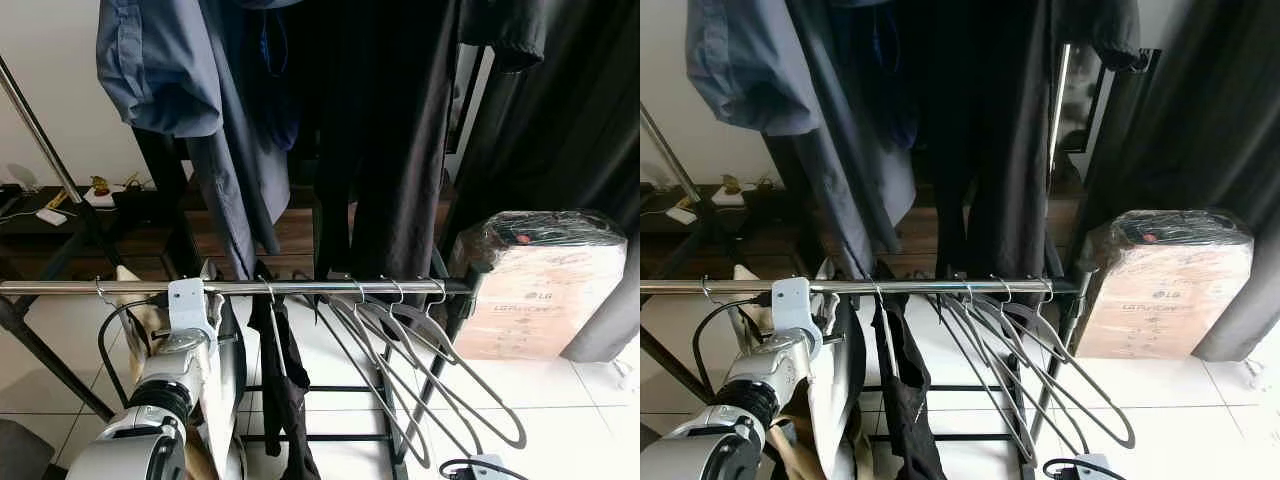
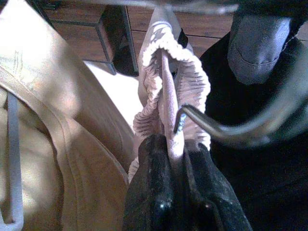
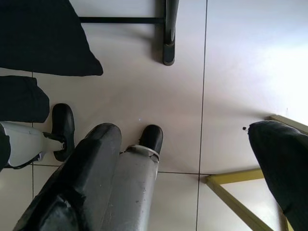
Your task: Hang hanger
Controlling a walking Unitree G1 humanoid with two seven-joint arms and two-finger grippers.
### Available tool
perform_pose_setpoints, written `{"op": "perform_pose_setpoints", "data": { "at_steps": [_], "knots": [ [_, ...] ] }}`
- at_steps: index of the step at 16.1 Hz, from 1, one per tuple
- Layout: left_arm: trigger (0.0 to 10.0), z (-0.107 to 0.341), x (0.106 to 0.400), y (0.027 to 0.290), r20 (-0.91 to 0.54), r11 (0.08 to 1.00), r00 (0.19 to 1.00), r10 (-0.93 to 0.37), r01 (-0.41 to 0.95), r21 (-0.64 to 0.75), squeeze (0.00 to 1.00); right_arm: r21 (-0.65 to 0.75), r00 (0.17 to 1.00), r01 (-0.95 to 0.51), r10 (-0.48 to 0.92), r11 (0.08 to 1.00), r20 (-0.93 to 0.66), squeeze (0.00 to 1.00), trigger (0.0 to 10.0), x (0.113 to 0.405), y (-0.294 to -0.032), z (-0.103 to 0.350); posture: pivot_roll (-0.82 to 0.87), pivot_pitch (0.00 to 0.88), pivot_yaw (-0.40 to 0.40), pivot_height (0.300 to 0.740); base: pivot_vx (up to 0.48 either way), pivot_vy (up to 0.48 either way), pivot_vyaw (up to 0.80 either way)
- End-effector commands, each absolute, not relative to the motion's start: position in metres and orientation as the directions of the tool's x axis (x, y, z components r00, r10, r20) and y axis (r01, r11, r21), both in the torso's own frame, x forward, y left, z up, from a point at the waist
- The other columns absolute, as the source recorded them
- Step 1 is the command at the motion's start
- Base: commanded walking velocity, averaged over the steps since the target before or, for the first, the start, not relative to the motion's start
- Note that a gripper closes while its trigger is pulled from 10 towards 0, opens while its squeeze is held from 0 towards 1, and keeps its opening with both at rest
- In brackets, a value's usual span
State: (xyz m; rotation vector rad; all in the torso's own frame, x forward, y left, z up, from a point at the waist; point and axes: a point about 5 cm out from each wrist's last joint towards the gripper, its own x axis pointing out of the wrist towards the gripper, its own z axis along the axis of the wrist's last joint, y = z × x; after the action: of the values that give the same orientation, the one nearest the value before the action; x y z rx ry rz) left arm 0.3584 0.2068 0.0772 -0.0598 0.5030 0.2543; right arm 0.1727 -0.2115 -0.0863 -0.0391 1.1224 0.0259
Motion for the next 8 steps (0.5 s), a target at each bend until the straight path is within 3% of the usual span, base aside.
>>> {"op": "perform_pose_setpoints", "data": {
  "at_steps": [1,2,5,8],
  "knots": [
    [0.0,0.074,0.354,0.206,-0.457,0.974,0.862,0.219,-0.223,0.047,0.00,-0.018,0.428,-0.052,0.006,0.998,-0.904,0.00,10.0,0.172,-0.210,-0.087,0.03,0.000,0.001,0.740,0.000,0.000,0.00],
    [0.0,0.082,0.348,0.206,-0.354,0.978,0.911,0.210,-0.188,0.096,0.00,-0.019,0.425,-0.051,0.005,0.998,-0.905,0.00,10.0,0.170,-0.210,-0.088,0.04,0.000,0.000,0.740,0.000,0.000,0.00],
    [0.0,0.092,0.334,0.202,-0.228,0.980,0.957,0.178,-0.153,0.124,0.00,-0.021,0.424,-0.054,0.004,0.998,-0.906,0.00,10.0,0.170,-0.210,-0.088,0.05,0.000,-0.002,0.740,0.000,0.000,0.00],
    [0.0,0.097,0.317,0.197,-0.167,0.979,0.976,0.142,-0.113,0.172,0.00,-0.022,0.423,-0.055,0.003,0.998,-0.906,0.00,10.0,0.169,-0.211,-0.088,0.05,0.000,0.001,0.740,0.000,0.000,0.00]
  ]
}}
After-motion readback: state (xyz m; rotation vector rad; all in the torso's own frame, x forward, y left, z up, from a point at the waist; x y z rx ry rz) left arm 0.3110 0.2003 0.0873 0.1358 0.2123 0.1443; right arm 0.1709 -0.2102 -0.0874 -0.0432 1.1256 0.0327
